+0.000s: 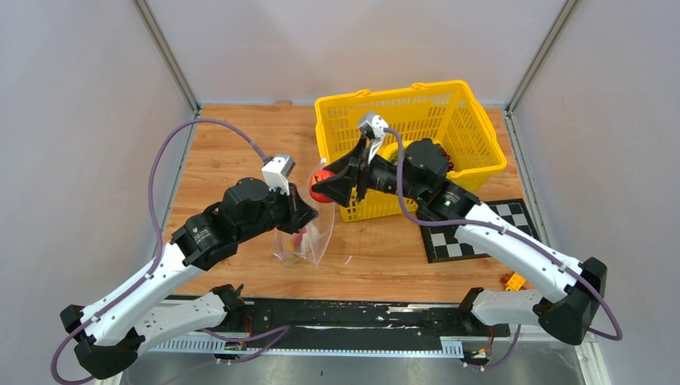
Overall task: Place the food in the zip-top bag and seal the zipper
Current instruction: Place the fake fruit in the zipper food storage bag.
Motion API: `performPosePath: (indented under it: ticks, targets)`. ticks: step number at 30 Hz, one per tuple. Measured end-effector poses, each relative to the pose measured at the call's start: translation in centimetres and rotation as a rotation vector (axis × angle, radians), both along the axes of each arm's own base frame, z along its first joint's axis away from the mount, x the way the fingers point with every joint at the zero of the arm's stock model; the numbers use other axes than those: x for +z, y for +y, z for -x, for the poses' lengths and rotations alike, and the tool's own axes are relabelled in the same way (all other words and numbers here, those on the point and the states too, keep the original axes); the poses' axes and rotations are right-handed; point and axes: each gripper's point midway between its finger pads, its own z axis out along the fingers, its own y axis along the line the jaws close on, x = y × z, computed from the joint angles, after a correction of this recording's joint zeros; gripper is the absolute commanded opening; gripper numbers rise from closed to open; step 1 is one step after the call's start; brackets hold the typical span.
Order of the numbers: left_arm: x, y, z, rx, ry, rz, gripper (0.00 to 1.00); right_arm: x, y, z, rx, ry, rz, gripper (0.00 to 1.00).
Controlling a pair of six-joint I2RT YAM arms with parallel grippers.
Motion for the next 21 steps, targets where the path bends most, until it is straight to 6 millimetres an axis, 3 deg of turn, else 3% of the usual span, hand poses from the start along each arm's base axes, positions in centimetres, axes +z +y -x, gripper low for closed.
performPosePath:
  ticks: [7,16,19,21]
  targets:
    - [0.5,0.2,0.2,0.001,-0.010,0.016,0.00,-3.6,2.1,-1.5,-0.005,0.025,0.074,0.33]
    - [1.4,0.9,0.3,0.025,-0.040,0.038,0.00,-5.8,1.9,-2.2,-0.028,-0.005,0.162,0.40]
    - [1.5,1.1,0.2,0.034,-0.044,0.040,0.00,-6.2,1.8,-2.2,-0.024,-0.018,0.178,0.46]
    - [1.6,1.2,0.1,0.039,-0.047,0.041,0.00,-6.5,1.7,-2.1,-0.023,-0.022,0.192,0.57]
